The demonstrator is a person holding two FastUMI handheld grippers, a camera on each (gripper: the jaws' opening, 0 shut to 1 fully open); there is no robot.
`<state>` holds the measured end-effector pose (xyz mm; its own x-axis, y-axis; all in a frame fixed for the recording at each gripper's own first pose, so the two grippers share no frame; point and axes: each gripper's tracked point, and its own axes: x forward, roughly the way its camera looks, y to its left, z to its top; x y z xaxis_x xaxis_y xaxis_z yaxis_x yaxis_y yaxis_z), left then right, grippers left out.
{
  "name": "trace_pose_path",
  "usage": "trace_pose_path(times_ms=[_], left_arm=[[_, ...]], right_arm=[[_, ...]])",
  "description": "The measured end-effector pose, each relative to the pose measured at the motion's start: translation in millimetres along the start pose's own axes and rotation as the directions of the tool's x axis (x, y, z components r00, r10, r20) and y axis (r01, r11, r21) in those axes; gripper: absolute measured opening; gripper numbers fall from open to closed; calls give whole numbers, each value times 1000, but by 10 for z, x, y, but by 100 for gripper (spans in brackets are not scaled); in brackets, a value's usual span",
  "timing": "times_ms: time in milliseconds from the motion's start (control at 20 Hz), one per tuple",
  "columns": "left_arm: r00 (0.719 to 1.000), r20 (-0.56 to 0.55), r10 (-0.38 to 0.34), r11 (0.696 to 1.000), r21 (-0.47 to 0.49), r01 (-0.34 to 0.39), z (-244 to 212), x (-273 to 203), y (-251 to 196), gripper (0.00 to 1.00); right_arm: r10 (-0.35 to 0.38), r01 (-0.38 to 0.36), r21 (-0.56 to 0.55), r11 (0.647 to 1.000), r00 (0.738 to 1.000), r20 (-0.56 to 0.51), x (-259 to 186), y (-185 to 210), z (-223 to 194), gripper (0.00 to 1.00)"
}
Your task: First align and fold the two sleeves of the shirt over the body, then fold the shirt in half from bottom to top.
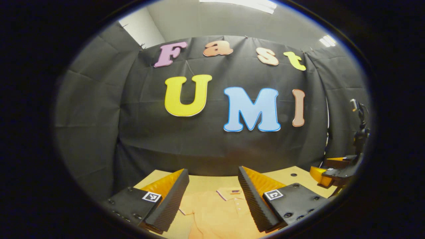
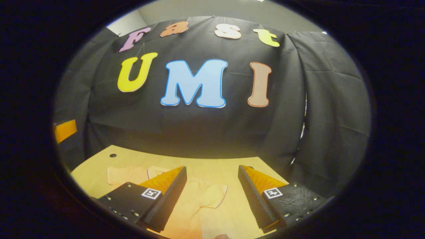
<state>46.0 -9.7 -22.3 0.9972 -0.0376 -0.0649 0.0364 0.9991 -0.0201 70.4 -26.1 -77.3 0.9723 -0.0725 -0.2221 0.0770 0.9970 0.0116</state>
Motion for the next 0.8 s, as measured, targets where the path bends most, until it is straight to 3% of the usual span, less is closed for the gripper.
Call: trace_pose_path(times_ms=[350,650,800], left_arm=[[999,-25,36,999,-3,-37,-96,20,128,96],[997,-36,73,997,-4,-73,-150,19,215,96],[995,-38,90,996,2,-90,-146,16,231,96]], right_arm=[[-13,15,12,1000,989,-147,644,-116,-540,97],[-24,34,34,999,964,-266,1095,-253,-955,97],[-32,50,44,998,935,-352,1262,-269,-1230,97]])
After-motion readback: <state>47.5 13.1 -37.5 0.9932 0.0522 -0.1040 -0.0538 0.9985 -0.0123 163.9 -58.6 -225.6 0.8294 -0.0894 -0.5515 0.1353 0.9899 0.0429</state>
